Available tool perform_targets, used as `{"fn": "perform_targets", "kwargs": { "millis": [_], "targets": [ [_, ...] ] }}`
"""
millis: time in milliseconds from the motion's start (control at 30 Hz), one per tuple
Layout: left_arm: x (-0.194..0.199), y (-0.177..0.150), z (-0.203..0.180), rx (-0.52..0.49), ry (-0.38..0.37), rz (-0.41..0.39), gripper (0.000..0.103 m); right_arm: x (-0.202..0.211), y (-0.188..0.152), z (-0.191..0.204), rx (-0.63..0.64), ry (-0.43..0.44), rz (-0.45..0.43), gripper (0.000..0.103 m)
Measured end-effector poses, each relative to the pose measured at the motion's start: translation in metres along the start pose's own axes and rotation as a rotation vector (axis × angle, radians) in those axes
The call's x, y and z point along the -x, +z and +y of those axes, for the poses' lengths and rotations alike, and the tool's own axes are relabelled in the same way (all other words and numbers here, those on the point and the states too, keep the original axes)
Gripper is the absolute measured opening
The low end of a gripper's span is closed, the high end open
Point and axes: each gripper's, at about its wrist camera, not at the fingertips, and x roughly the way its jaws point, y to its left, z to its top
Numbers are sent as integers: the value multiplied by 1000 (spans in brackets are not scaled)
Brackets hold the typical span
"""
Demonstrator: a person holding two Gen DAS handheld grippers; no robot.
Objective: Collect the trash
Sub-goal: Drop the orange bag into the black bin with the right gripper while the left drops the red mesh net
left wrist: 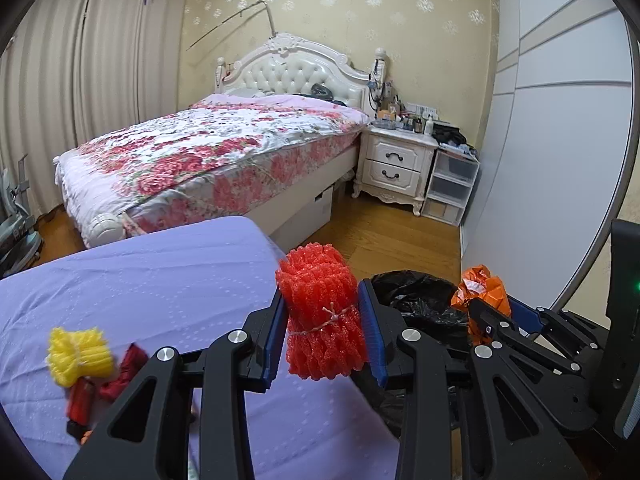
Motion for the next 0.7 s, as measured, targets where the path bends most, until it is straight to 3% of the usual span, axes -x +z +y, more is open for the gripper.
{"fn": "perform_targets", "kwargs": {
  "millis": [333,400,433,467,567,700],
  "targets": [
    [-55,1,-28,-65,16,53,36,-31,3,-27,-61,-23,41,27],
    [-62,2,-29,-67,21,54,41,-36,5,-31,-66,-28,42,31],
    [-65,2,-30,-73,24,64,48,-37,4,-33,-71,-33,42,41],
    [-68,1,-30,-77,37,69,58,-38,4,-35,-79,-43,39,45],
    [-68,0,-28,-67,58,64,70,-37,4,-39,-91,-61,37,47],
    [-61,1,-22,-45,70,65,74,-31,4,-39,-85,-80,32,47]
  ]
}}
